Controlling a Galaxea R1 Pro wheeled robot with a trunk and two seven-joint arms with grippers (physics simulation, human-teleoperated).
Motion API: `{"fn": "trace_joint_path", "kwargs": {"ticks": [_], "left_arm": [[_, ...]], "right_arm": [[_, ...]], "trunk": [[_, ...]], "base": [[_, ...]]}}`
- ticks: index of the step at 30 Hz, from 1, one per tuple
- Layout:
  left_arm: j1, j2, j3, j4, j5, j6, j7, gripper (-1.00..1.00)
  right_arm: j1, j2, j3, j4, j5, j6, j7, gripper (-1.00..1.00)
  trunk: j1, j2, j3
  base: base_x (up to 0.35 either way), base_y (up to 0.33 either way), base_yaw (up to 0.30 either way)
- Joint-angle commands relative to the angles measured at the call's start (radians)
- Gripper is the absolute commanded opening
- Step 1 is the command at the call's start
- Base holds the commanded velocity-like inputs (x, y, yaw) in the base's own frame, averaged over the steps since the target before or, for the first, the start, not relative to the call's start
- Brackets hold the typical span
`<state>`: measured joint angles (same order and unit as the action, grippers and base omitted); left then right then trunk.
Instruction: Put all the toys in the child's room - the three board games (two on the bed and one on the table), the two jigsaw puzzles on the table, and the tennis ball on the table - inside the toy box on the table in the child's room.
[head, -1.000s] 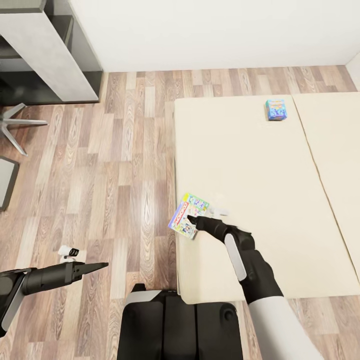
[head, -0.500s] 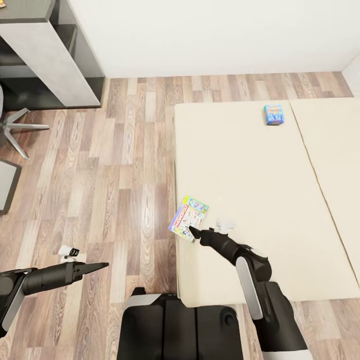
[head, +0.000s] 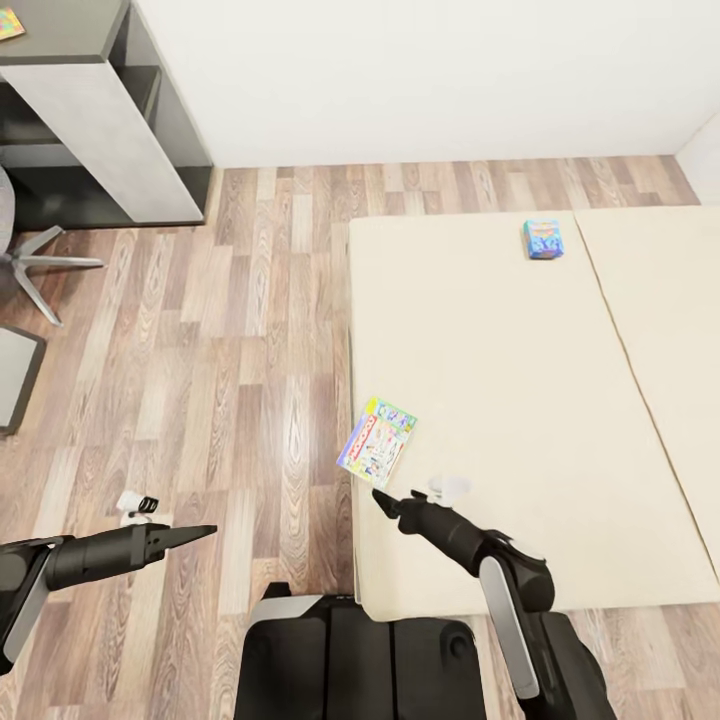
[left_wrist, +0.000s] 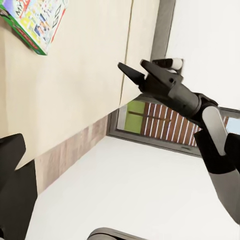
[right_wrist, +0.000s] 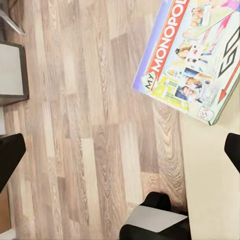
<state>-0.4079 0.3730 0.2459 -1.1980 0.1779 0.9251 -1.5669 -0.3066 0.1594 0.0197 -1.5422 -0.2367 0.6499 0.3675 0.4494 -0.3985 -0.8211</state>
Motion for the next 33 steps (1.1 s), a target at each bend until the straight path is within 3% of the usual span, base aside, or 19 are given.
{"fn": "trace_joint_path", "kwargs": {"ticks": [1, 7, 15, 16, 24, 30, 33], "left_arm": [[0.0, 0.0, 0.0, 0.0, -0.001, 0.011, -0.004, 1.0], [0.0, -0.001, 0.0, 0.0, -0.002, 0.011, -0.004, 1.0], [0.0, 0.0, 0.0, -0.001, -0.003, 0.011, -0.004, 1.0], [-0.001, 0.002, 0.001, 0.0, -0.003, 0.011, -0.004, 1.0], [0.0, 0.003, 0.001, -0.001, -0.003, 0.011, -0.004, 1.0], [0.0, 0.003, 0.001, 0.0, -0.003, 0.011, -0.004, 1.0], [0.0, 0.003, 0.001, 0.0, -0.003, 0.011, -0.004, 1.0]], "right_arm": [[0.003, 0.0, -0.003, -0.003, -0.003, 0.008, 0.008, 1.0], [0.008, 0.0, -0.035, -0.008, -0.007, 0.012, 0.032, 1.0], [0.009, 0.0, -0.074, -0.01, -0.022, 0.015, 0.169, 1.0], [0.014, 0.0, -0.1, -0.01, -0.022, 0.015, 0.189, 1.0], [0.025, 0.0, -0.149, -0.009, -0.025, 0.022, 0.197, 1.0], [0.025, 0.0, -0.158, -0.009, -0.024, 0.141, 0.195, 1.0], [0.024, 0.0, -0.157, -0.009, -0.025, 0.16, 0.202, 1.0]], "trunk": [[0.001, -0.001, 0.001], [0.001, -0.001, 0.01], [0.001, -0.001, 0.013], [0.001, -0.001, 0.013], [0.001, -0.001, 0.013], [0.001, -0.001, 0.013], [0.001, -0.001, 0.013]], "base": [[0.0, 0.0, 0.0], [0.0, 0.0, 0.0], [0.0, 0.0, 0.0], [0.0, 0.0, 0.0], [0.0, 0.0, 0.0], [0.0, 0.0, 0.0], [0.0, 0.0, 0.0]]}}
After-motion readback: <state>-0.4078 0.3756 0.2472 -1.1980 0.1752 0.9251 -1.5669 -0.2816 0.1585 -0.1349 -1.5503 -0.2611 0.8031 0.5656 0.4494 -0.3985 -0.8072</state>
